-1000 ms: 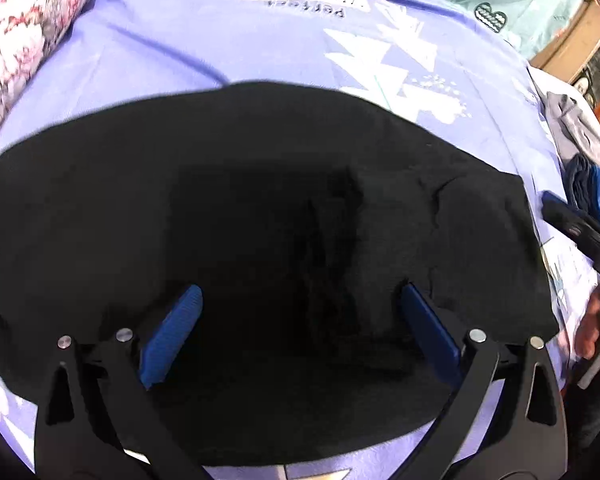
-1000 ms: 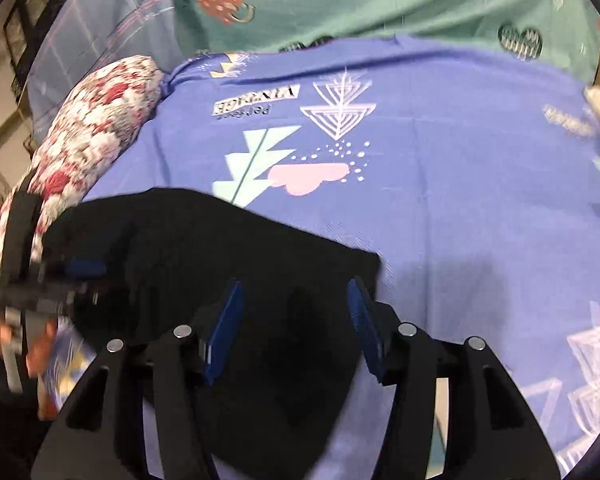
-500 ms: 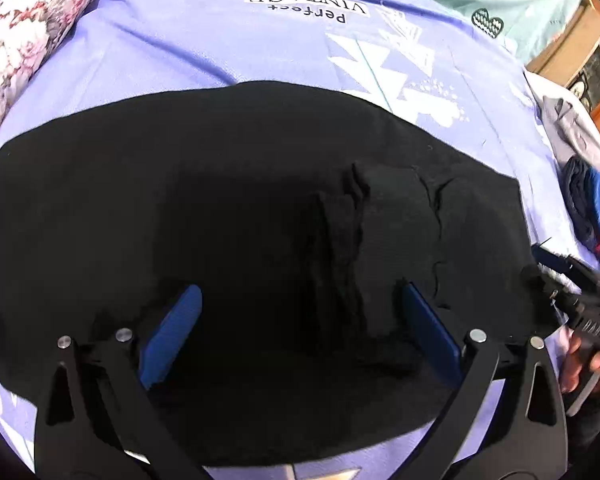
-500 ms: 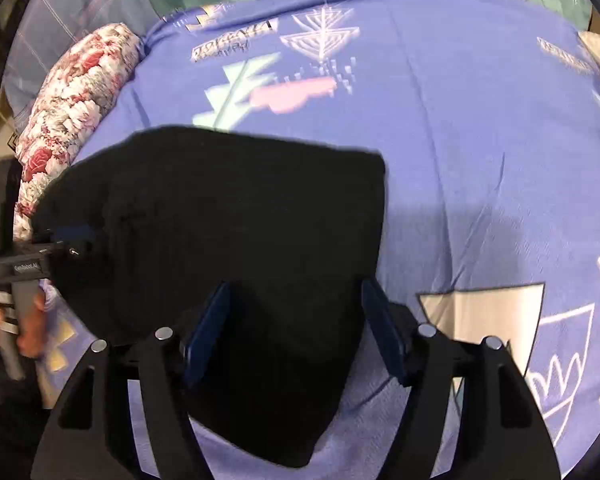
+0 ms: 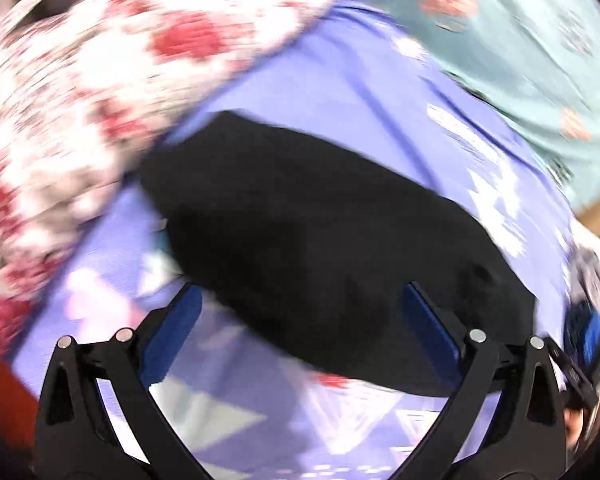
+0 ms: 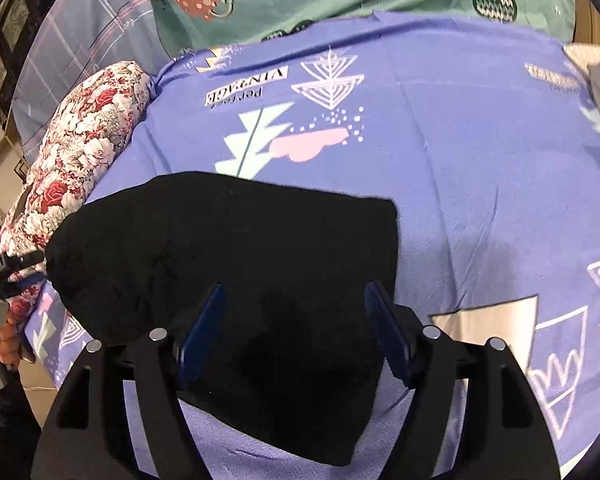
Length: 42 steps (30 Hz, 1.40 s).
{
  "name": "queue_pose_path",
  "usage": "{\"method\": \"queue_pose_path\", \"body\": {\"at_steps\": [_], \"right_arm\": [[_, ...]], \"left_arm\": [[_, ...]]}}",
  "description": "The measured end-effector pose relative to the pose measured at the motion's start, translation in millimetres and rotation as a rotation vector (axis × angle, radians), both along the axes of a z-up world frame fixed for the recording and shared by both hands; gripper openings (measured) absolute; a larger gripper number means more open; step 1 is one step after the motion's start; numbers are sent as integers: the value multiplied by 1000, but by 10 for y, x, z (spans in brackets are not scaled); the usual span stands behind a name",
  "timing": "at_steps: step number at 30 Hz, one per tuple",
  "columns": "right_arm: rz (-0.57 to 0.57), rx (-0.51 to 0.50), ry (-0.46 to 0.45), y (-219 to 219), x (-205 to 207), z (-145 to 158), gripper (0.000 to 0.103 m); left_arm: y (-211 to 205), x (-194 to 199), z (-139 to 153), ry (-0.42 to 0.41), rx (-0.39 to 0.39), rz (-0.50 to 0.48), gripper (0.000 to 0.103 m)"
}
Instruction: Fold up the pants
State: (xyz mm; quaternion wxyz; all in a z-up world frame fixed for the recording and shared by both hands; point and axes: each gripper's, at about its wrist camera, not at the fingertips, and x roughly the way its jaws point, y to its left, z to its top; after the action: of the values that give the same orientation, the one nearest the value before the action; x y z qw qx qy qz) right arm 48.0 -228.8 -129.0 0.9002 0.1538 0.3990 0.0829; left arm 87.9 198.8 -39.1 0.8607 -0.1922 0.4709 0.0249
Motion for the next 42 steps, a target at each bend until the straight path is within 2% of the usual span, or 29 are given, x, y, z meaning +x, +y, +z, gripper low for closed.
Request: {"method": "queue_pose_path", "body": {"at_steps": [3, 7, 11, 18, 26, 28, 31, 35, 36, 39, 42], "right_arm": [[-6, 29, 18, -6, -8, -49, 73], [6, 31, 19, 11, -54, -68, 73], [-6, 93, 43, -95, -30, -125, 73], [-2, 93, 42, -96, 19, -129, 73], [28, 105, 48, -37, 67, -134, 73], [59, 88, 59, 32, 81, -148, 73], [132, 94, 60, 134, 75, -142, 73], [164, 44, 67, 206, 80, -168, 73], [168, 41, 75, 207, 96, -203, 73], [173, 49, 69, 200, 96, -214, 74], [185, 73, 62, 185, 91, -225, 78]], "left_arm": [[293, -21, -233, 67, -41, 78, 101], [446, 50, -420, 96, -121, 86, 101], [447, 167, -483, 70, -106, 102, 101], [453, 668, -504, 92, -65, 124, 100], [354, 883, -542, 77, 71, 146, 97], [316, 879, -528, 69, 115, 153, 82], [284, 871, -462, 49, 134, 128, 61], [299, 873, -439, 56, 90, 124, 51], [280, 882, -440, 58, 89, 118, 46], [242, 866, -434, 60, 72, 110, 33], [209, 816, -372, 55, 50, 115, 28]]}}
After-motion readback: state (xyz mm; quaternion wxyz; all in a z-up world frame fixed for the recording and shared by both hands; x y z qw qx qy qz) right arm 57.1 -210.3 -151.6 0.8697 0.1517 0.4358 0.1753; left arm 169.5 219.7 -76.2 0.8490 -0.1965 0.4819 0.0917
